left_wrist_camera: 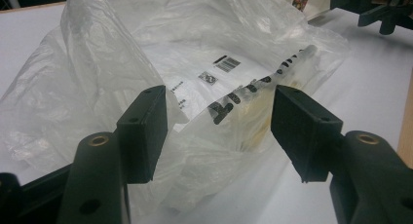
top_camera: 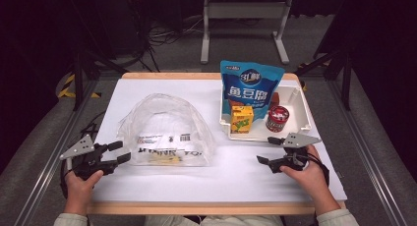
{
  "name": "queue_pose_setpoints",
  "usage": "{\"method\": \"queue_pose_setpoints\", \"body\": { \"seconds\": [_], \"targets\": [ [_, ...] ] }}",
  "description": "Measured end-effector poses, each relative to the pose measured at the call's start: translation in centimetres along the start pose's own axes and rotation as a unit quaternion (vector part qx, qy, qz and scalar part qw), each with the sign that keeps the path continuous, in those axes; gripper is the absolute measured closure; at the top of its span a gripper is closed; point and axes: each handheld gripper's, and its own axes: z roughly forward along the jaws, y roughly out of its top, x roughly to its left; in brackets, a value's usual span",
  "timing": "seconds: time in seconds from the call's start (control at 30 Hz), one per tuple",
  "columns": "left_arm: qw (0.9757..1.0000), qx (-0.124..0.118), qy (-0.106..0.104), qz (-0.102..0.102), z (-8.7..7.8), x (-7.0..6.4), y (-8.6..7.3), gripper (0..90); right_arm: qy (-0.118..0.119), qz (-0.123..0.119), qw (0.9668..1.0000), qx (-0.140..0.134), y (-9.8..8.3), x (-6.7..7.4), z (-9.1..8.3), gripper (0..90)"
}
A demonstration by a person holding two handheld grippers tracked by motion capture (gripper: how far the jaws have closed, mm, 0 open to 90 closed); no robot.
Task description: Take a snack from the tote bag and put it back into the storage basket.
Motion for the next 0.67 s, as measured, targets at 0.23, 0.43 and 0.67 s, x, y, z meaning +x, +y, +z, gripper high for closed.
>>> {"method": "queue_pose_setpoints", "body": {
  "seconds": [0.23, 0.43, 0.67],
  "targets": [
    [1.0, 0.0, -0.002, 0.002, 0.04, 0.01, 0.01, 39.0, -0.003, 0.001, 0.9992, 0.039, -0.51, 0.02, 0.76, 16.5],
    [1.0, 0.002, -0.003, 0.002, 0.07, 0.01, 0.0, 39.0, -0.001, -0.004, 0.9988, 0.05, -0.59, 0.09, 1.08, 16.6],
    [1.0, 0.006, -0.007, 0.003, 0.19, 0.01, -0.04, 38.7, 0.003, -0.002, 0.9988, 0.049, -0.59, 0.03, 1.06, 16.5]
  ]
}}
